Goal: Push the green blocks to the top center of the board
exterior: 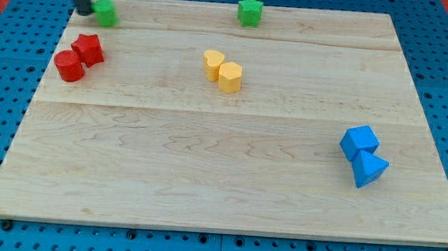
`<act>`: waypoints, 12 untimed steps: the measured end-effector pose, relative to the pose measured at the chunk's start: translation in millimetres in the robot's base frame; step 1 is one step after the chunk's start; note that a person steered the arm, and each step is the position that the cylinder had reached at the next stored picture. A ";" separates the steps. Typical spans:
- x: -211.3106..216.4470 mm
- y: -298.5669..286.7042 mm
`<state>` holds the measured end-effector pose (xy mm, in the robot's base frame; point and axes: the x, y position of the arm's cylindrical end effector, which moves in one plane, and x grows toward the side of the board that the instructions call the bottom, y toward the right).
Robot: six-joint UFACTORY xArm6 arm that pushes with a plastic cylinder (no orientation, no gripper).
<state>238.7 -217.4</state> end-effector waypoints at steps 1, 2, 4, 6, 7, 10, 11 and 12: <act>5.2 121.8; 15.4 209.3; 61.8 227.6; 90.5 241.0; 90.5 244.7; 90.5 246.8; 90.5 247.1; 90.5 247.1</act>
